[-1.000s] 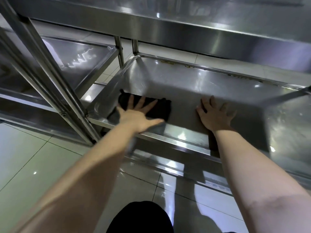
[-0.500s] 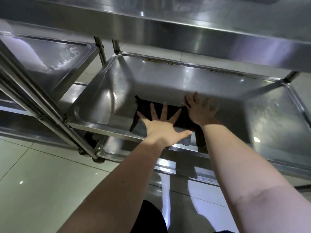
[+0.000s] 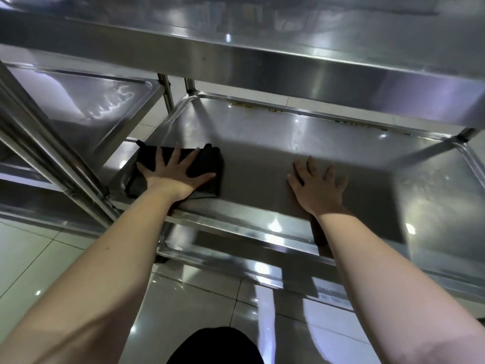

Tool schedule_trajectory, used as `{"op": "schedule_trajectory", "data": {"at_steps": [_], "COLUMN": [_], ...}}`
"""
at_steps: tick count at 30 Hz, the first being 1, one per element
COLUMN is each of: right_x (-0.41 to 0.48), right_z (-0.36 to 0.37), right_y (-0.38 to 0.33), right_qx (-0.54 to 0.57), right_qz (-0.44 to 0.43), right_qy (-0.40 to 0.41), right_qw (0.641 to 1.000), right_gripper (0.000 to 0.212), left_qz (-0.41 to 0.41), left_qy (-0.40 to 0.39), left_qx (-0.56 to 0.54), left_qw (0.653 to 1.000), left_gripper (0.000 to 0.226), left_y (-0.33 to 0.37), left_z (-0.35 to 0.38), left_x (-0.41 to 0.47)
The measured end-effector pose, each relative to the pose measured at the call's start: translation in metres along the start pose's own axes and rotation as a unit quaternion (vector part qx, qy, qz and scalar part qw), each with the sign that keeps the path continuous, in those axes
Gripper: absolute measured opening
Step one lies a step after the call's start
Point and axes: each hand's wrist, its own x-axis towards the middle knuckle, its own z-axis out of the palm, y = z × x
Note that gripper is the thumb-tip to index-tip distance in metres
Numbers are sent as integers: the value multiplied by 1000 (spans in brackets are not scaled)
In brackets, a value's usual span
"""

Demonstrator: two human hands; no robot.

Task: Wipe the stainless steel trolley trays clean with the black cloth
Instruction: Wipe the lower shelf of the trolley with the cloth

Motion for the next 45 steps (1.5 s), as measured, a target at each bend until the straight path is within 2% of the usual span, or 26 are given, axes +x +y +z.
{"op": "schedule_trajectory", "data": {"at_steps": [5,8,14,16,19,24,27,31,34,36,39,45], "right_x": [3,5,5,4,4,2,0,-3,-4,-5,-12,-56], "right_z": [10,13,13,13,12,9,7,3,-4,-10,-18,-13], "right_y": [6,6,6,8,10,5,-1,-5,-2,5,31,121], "right_qx": [-20,-36,-32,-29,-16,-8,-17,-17,3,28,55,64], "right_qz": [1,3,11,13,12,11,16,19,13,-1,-13,92], "right_qy": [19,25,14,18,27,27,27,17,-8,-25,-22,1], "right_qw": [1000,999,999,999,999,1000,999,1000,1000,999,998,994], "right_gripper": [61,59,61,63,62,61,60,59,58,55,52,57], "left_qz": [41,59,166,189,190,85,82,100,168,179,170,158], "left_qy": [44,43,29,28,41,38,30,11,-13,-6,8,9], "left_qx": [-8,7,22,25,3,6,12,40,50,47,30,28], "left_qw": [998,997,985,981,981,996,996,994,984,983,985,987], "left_gripper": [100,106,93,89,86,98,94,80,88,94,94,98], "left_y": [18,44,178,203,176,43,3,44,117,145,143,143], "left_z": [-15,-17,1,7,4,-11,-4,13,30,35,36,32], "left_x": [84,123,104,91,97,107,82,25,-20,-35,-38,-43]}}
